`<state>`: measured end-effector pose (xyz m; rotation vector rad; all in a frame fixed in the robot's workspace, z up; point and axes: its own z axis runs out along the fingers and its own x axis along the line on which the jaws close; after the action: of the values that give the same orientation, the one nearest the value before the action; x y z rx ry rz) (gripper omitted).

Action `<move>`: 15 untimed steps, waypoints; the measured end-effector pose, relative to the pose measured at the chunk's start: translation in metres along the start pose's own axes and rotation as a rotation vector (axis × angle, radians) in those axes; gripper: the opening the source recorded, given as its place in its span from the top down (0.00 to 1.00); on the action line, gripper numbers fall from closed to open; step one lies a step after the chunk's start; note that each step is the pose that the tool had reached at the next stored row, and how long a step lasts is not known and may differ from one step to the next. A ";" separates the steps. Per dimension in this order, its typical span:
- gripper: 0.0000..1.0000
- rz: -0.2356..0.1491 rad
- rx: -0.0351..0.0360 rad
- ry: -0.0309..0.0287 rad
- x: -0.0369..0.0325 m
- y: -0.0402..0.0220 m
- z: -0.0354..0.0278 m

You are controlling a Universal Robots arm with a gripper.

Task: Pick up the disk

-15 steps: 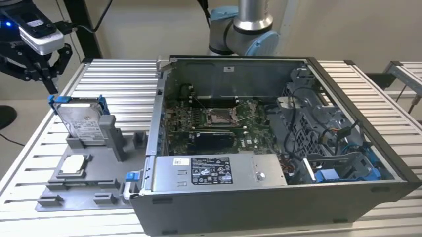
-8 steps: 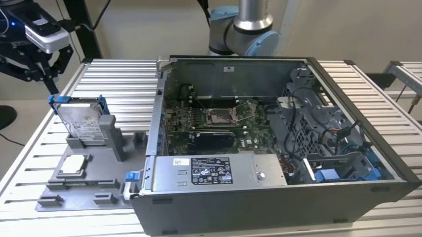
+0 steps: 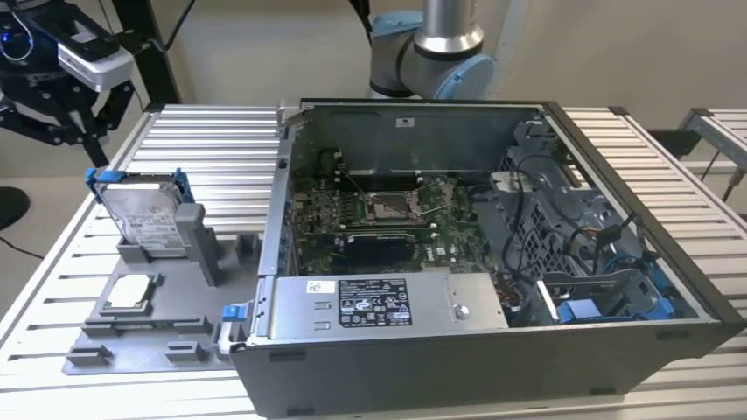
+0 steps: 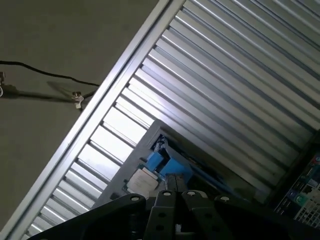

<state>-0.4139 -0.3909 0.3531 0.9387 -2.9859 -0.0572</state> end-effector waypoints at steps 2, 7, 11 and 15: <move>1.00 -0.018 0.0000 0.0008 -0.0013 -0.0009 -0.0001; 1.00 -0.062 0.0000 0.0024 -0.0046 -0.0032 -0.0001; 1.00 -0.102 0.0000 0.0040 -0.0053 -0.0036 -0.0001; 1.00 -0.167 0.0000 0.0064 -0.0053 -0.0038 -0.0001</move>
<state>-0.4074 -0.3909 0.3531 1.1834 -2.8944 -0.0554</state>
